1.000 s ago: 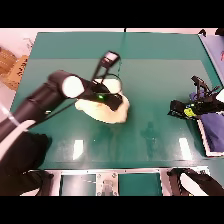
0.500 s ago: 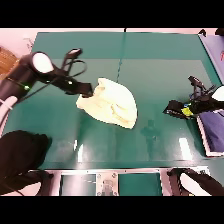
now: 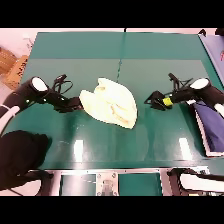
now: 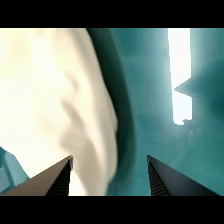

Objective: Fold the shirts.

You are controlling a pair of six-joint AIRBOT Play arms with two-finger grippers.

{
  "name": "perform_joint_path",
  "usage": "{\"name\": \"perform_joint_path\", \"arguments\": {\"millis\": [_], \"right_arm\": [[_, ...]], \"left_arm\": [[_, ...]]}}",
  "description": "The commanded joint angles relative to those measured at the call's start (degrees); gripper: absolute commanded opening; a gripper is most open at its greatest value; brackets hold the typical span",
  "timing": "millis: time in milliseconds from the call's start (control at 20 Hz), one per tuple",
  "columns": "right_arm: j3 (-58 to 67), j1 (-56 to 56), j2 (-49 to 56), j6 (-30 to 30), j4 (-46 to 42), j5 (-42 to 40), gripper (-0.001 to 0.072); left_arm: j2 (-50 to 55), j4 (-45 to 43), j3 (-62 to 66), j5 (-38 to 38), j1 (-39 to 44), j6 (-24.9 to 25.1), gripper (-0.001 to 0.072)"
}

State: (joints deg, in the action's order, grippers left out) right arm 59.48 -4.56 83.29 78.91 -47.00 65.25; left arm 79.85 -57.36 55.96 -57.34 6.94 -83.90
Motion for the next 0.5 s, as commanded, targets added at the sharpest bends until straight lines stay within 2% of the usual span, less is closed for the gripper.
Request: {"name": "perform_joint_path", "arguments": {"millis": [0,250,300,350,400,450], "right_arm": [[9.5,3.6,11.0,-2.7,5.0,-0.4,0.0545],[23.1,9.1,23.4,-2.7,5.0,-0.3,0.0545],[24.6,10.1,25.0,-2.7,5.0,-0.3,0.0544],[25.7,11.1,26.1,-2.7,5.0,-0.3,0.0544],[26.3,11.8,26.6,-2.7,5.0,-0.3,0.0512],[26.6,12.2,26.6,-2.7,5.0,-0.2,0.0345]], "left_arm": [[4.3,9.4,-2.0,8.4,-0.3,1.3,0.0671],[8.0,12.5,-1.9,13.5,-0.3,2.1,0.0668],[8.0,12.6,-1.9,14.8,-0.3,2.1,0.0625],[8.0,12.8,-1.9,16.2,-0.3,2.1,0.0441],[8.0,12.9,-1.9,17.4,-0.3,2.1,0.0258],[8.0,12.9,-1.9,18.0,-0.3,2.1,0.0049]]}}
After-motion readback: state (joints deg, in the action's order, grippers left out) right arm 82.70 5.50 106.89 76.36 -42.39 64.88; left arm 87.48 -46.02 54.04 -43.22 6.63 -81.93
